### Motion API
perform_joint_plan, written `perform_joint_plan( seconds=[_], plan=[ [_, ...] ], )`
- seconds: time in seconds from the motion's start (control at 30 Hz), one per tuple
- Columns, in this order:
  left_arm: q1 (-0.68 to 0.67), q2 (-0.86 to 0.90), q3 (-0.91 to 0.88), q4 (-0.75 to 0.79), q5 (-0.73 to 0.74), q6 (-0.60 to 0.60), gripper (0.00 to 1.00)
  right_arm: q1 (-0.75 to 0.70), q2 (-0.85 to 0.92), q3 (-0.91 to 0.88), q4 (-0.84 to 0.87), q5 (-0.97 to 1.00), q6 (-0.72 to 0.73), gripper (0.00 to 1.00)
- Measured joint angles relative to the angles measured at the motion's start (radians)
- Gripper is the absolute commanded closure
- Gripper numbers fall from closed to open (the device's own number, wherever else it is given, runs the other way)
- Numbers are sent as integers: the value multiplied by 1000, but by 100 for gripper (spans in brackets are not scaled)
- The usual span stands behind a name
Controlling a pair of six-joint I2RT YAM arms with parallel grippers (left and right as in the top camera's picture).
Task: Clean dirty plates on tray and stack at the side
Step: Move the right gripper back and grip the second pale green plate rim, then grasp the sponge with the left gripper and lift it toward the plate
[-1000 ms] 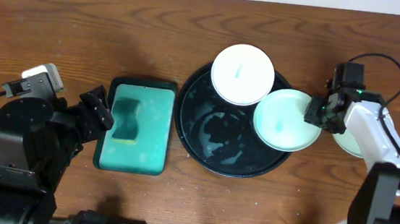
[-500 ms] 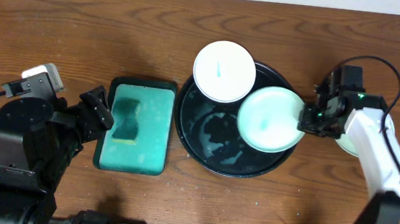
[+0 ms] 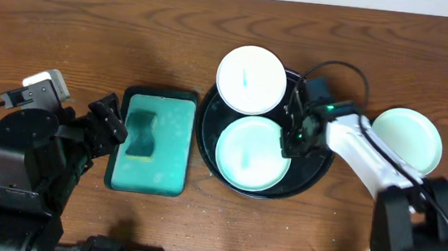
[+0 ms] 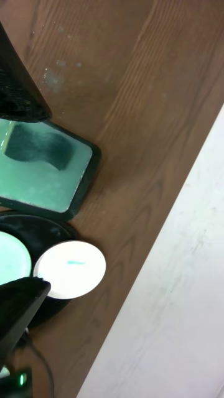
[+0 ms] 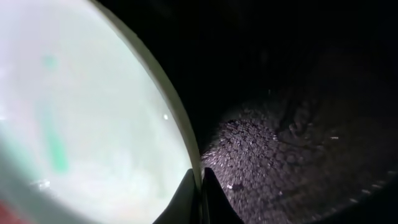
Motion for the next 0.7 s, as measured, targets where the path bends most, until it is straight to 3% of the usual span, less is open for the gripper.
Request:
perform_joint_plan(
  seconds=[0.03,0.13,0.3,0.47,0.7],
  plan=[
    [0,0,0,0,0,0,20,0,18,-1,2,5,3,95],
    [0,1,0,-11,6,-1,20,-3,56,-4,14,38,35,71],
    [0,44,-2,-110,27,-3,20,-68,39,-5,21,80,80,66],
    [0,182,-32,-164,26,-8,22,-122,-94,-5,21,91,31,64],
    [2,523,-64,-146,-5,-54,41,-120,-336,-4,23,79,-36,63]
  ],
)
